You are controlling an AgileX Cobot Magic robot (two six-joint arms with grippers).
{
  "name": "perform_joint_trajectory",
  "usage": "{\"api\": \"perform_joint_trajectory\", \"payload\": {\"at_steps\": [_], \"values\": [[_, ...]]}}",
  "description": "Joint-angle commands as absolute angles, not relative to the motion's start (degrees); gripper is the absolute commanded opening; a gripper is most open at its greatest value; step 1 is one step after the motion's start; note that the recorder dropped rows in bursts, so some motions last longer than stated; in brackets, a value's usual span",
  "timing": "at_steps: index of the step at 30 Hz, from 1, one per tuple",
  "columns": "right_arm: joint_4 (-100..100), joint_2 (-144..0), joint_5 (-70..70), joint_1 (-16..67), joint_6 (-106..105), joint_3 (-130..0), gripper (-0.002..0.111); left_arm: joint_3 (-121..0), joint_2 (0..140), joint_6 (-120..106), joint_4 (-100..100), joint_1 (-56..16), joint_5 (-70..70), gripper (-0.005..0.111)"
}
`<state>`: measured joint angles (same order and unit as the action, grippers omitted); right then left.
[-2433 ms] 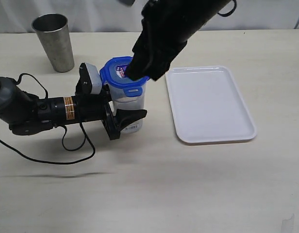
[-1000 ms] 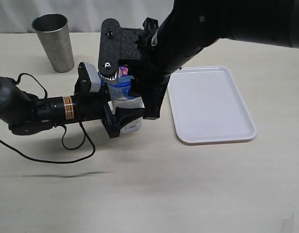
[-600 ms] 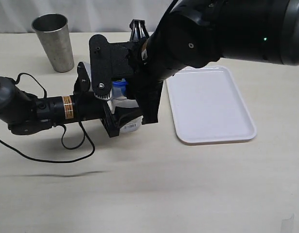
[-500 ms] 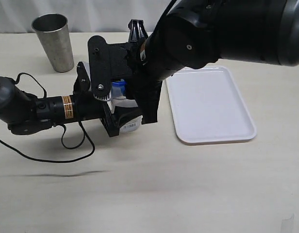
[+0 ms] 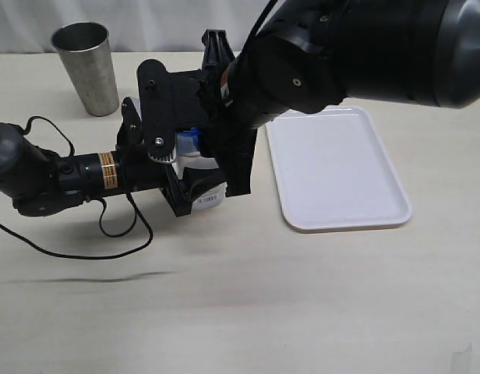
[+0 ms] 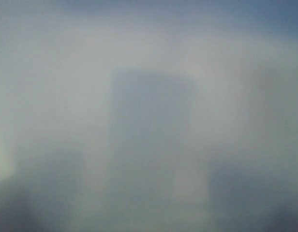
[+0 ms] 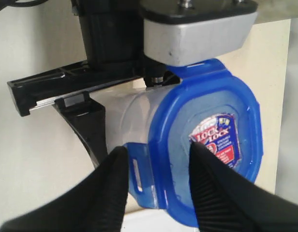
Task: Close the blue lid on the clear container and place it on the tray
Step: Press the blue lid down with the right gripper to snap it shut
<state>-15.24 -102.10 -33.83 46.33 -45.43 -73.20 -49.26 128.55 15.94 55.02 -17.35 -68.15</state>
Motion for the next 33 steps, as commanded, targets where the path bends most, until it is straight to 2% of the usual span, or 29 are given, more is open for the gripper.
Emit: {"api": "perform_joint_trajectory", "payload": {"at_steps": [1,12,18,25,33], "values": [[-14.6,-107.2,-36.5,46.1,-43.0,-69.6,0.027,-49.5,128.6,15.0,59.3,-18.0,-70.0,0.000],[-19.0,-107.2,-35.0,46.2,-38.1,-68.2,0.027,-49.5,128.6,15.0,59.3,-18.0,-70.0,0.000],[-16.1,-105.8,-39.2,46.2,-38.1,-69.0,0.027,-49.5,128.6,14.6,59.1,-18.0,-70.0,0.000],[-9.8,-101.7,-43.4,46.2,-37.7,-72.8,0.038,-49.5,128.6,12.4,59.3,-18.0,-70.0,0.000],[-3.5,-96.3,-49.4,46.2,-39.8,-76.8,0.038,-49.5,128.6,11.4,60.1,-18.0,-70.0,0.000]]}}
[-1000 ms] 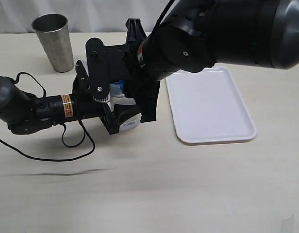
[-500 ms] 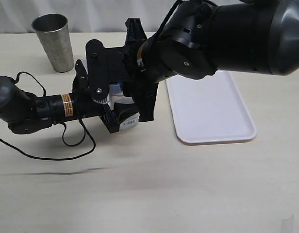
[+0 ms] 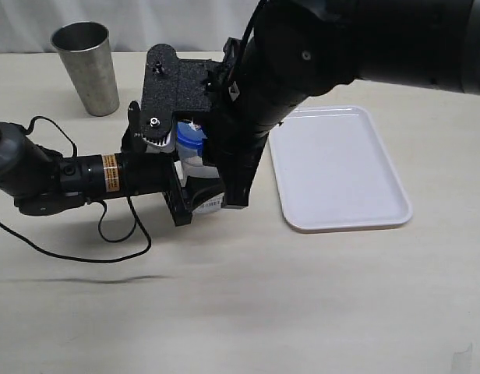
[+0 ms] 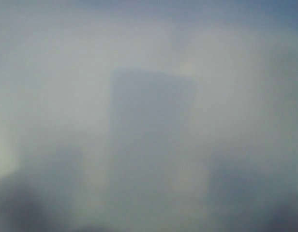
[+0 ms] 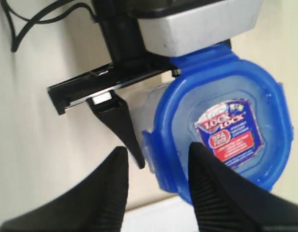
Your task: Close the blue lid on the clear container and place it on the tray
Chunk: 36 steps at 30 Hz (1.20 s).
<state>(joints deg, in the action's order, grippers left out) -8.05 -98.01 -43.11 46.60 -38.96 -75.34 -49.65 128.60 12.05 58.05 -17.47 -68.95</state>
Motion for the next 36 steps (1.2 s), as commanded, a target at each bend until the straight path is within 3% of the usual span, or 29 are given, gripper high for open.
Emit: {"api": "perform_joint_trajectory", "payload": {"at_steps": [1,8,17,22,36], "values": [[-2.5,-95.7,-50.3,46.2,-39.8,-77.4,0.038,-49.5,128.6,10.5,60.2,-18.0,-70.0,0.000],[2.7,-91.6,-53.8,45.8,-39.7,-79.3,0.038,-49.5,128.6,1.1,63.0,-18.0,-70.0,0.000],[12.6,-98.3,-61.7,37.4,-45.1,-88.6,0.038,-49.5,128.6,-16.4,64.6,-18.0,-70.0,0.000],[13.9,-104.9,-67.9,37.4,-47.6,-94.7,0.038,-49.5,128.6,-17.8,63.3,-18.0,-70.0,0.000],[12.5,-108.0,-68.8,37.4,-51.2,-94.2,0.038,-49.5,128.6,-17.7,63.3,-18.0,-70.0,0.000]]}}
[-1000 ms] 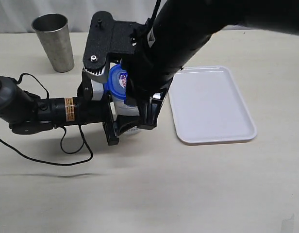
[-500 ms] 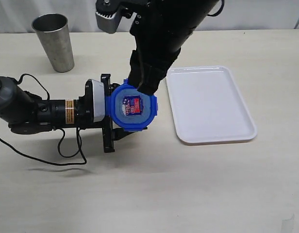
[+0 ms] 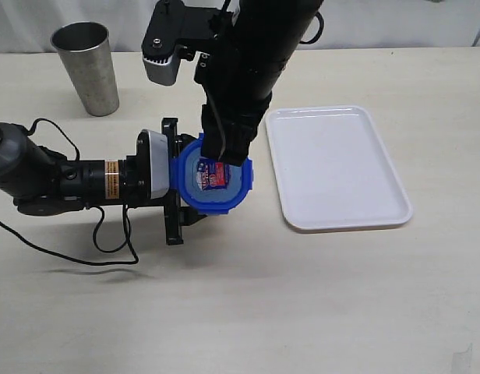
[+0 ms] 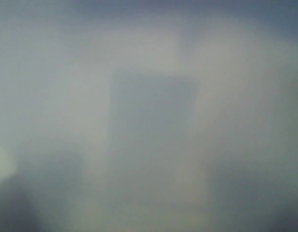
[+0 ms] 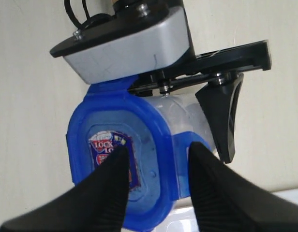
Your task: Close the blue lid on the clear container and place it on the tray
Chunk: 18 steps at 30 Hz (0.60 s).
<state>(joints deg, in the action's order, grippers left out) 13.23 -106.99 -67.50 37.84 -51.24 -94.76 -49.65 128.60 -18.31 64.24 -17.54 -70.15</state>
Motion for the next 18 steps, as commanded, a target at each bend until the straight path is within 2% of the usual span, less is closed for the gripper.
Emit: {"api": "perform_joint_trajectory", "payload": {"at_steps": [1,18], "values": [[12.4,-108.1,-68.7,37.4,-51.0,-94.2,0.038,-49.5,128.6,-17.5,63.4,-18.0,-70.0,0.000],[12.4,-113.6,-70.0,37.4,-49.2,-94.2,0.038,-49.5,128.6,-15.2,63.6,-18.0,-70.0,0.000]]}}
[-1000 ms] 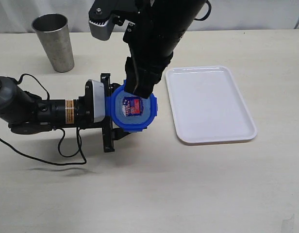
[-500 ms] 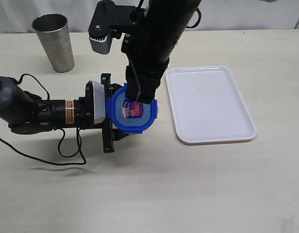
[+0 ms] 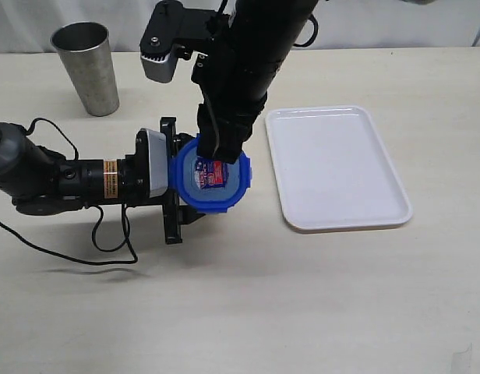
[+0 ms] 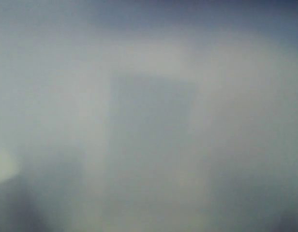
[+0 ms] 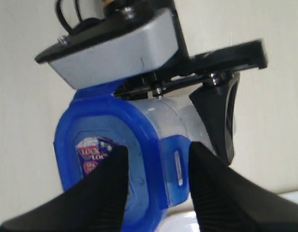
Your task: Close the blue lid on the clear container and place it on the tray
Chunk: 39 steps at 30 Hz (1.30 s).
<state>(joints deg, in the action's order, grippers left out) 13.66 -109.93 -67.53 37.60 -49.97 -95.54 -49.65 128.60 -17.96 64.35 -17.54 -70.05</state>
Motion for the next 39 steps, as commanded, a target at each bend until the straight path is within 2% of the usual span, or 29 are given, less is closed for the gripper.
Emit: {"api": "perform_joint_trajectory", "payload": {"at_steps": [1,13,19,26,28,32,33,39], "values": [[12.4,-113.9,-70.0,37.4,-49.2,-94.2,0.038,-49.5,128.6,-14.7,63.6,-18.0,-70.0,0.000],[8.1,-112.1,-69.7,37.4,-44.1,-96.4,0.038,-49.5,128.6,-6.3,61.3,-18.0,-70.0,0.000],[0.3,-107.7,-62.6,37.4,-32.5,-97.1,0.038,-49.5,128.6,-0.6,59.6,-18.0,-70.0,0.000],[3.5,-103.1,-58.3,37.4,-26.3,-97.1,0.038,-49.5,128.6,5.6,57.7,-18.0,-70.0,0.000],[7.5,-102.5,-58.5,37.4,-26.6,-97.1,0.033,-49.5,128.6,6.6,57.7,-18.0,-70.0,0.000],[13.2,-102.4,-60.2,37.4,-29.5,-96.4,0.008,-49.5,127.8,9.9,57.7,-18.0,-70.0,0.000],[13.1,-102.4,-59.8,37.4,-29.5,-95.7,0.004,-49.5,127.4,11.4,57.7,-18.0,-70.0,0.000],[8.9,-102.4,-57.6,37.4,-27.0,-91.3,0.005,-49.5,123.6,17.0,60.4,-18.0,-68.8,0.000]]}}
